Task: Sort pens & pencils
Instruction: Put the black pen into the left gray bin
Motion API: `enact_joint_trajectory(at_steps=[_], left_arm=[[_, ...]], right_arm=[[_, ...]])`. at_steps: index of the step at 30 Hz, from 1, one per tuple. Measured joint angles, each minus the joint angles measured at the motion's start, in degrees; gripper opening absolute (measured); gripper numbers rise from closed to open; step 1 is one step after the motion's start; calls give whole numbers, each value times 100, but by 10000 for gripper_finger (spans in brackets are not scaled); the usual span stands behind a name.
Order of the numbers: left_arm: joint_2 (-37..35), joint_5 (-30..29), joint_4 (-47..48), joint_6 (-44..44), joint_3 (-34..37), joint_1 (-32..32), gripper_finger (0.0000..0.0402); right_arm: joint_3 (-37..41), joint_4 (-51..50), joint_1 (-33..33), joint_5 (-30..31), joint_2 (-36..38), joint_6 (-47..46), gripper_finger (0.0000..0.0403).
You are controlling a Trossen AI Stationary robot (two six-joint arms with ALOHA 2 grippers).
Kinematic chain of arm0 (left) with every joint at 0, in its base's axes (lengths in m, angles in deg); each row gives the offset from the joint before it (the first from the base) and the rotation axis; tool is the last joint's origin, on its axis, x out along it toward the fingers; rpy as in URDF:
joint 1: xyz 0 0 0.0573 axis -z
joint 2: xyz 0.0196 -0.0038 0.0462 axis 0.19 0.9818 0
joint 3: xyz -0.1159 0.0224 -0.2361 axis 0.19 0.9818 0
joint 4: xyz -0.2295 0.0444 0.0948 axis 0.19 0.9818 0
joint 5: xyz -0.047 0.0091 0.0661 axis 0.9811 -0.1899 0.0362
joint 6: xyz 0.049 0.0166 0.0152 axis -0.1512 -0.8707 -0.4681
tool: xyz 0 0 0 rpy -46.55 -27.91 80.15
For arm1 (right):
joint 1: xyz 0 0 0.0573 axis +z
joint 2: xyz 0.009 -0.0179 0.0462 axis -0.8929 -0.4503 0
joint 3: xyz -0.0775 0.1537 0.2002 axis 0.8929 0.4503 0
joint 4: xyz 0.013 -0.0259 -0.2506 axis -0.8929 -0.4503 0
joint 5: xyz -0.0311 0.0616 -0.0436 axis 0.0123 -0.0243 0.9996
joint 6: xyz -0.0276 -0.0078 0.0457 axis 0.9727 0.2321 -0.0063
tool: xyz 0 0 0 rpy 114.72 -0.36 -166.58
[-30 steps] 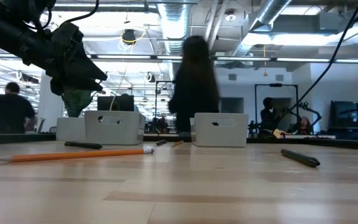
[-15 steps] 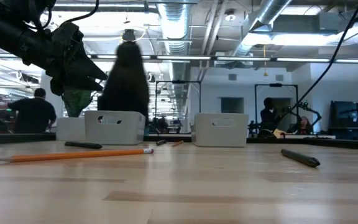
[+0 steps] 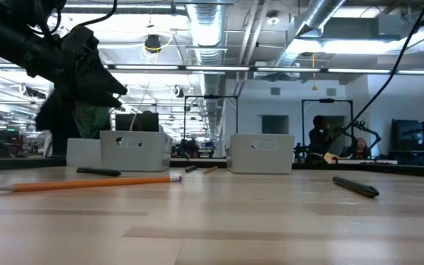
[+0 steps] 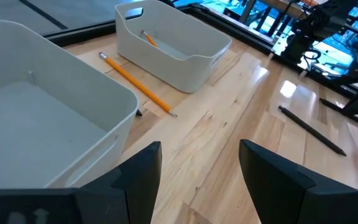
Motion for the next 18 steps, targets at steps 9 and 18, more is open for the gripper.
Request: enact_joint_trajectory(at_steps=[9, 18], left_arm=[[0, -2, 2, -15, 0, 0, 206], [2, -2, 24, -20, -2, 0, 206]], right_arm=[[24, -46, 0, 87, 263, 3, 62], [20, -328, -62, 460, 609, 57, 62]])
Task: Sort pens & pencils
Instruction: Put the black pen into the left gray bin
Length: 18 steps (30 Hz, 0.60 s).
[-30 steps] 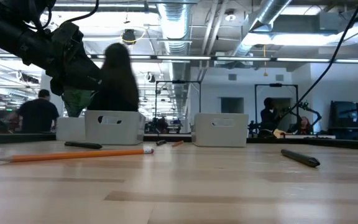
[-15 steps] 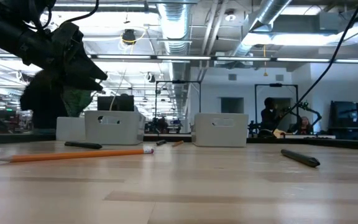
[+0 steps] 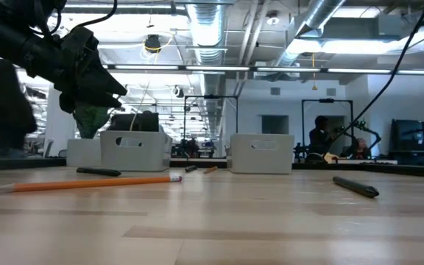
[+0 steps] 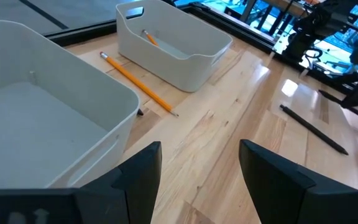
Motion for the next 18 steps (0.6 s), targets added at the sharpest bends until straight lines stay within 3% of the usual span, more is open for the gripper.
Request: enact_joint_trajectory(at_steps=[10, 18], left_arm=[[0, -2, -28, 24, 1, -2, 206], [-1, 14, -28, 66, 2, -2, 206]], right_arm=[[-9, -61, -262, 640, 421, 442, 62], [-13, 118, -833, 1248, 896, 1674, 62]])
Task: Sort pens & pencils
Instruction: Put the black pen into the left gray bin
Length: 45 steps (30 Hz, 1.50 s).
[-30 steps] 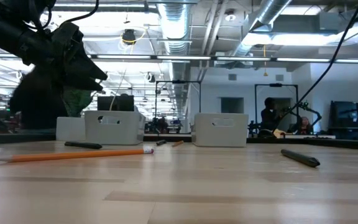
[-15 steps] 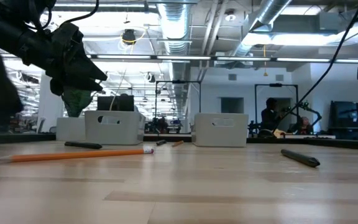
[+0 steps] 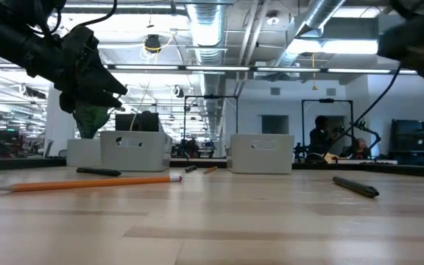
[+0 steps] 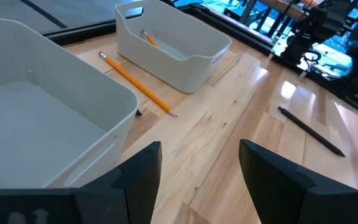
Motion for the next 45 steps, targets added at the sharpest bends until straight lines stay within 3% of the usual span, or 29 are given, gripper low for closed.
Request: enact_joint_trajectory(at_steps=[8, 17, 25, 32, 38, 45], left_arm=[[0, 37, -44, 466, 0, 2, 206], [1, 21, -88, 817, 0, 1, 206], [-1, 110, -1643, 544, -2, -2, 206], [-2, 399, -3147, 88, -2, -7, 206], [10, 678, -3251, 391, -2, -238, 206], [429, 1331, -3436, 605, -228, -675, 206]], right_arm=[[-4, 832, -893, 512, 435, 2025, 62], [-7, 2619, -2138, 519, 552, 4704, 62], [-9, 4425, -3136, 33, 532, 6563, 62], [-9, 5565, -3754, -641, 532, 7402, 62], [-9, 6311, -4114, -1148, 532, 7757, 63], [-9, 6455, -4371, -1453, 532, 7770, 63]])
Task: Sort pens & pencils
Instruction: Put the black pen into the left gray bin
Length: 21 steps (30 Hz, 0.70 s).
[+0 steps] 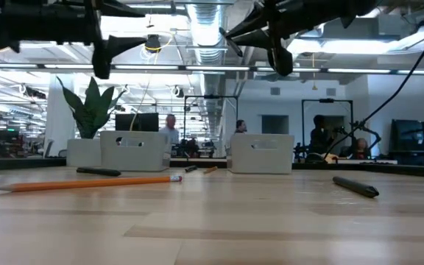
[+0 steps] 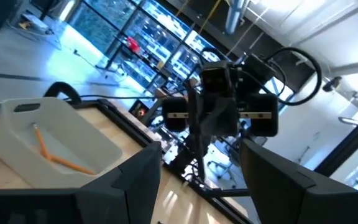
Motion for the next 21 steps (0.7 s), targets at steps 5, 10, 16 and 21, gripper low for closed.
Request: enact_joint_trajectory(at_steps=[5, 10, 16, 21], left_arm=[[738, 584, 37, -327, -725, -310, 206], [1506, 985, 440, -369, -1509, -594, 206], [2441, 1472, 565, -372, -2303, -726, 206], [3094, 1659, 595, -486, -2826, -726, 206]], right_arm=[[0, 23, -108, -6, 0, 146, 63], [0, 48, -110, -6, 0, 289, 63], [0, 47, -110, -10, 0, 440, 63], [0, 46, -110, -10, 0, 468, 63]])
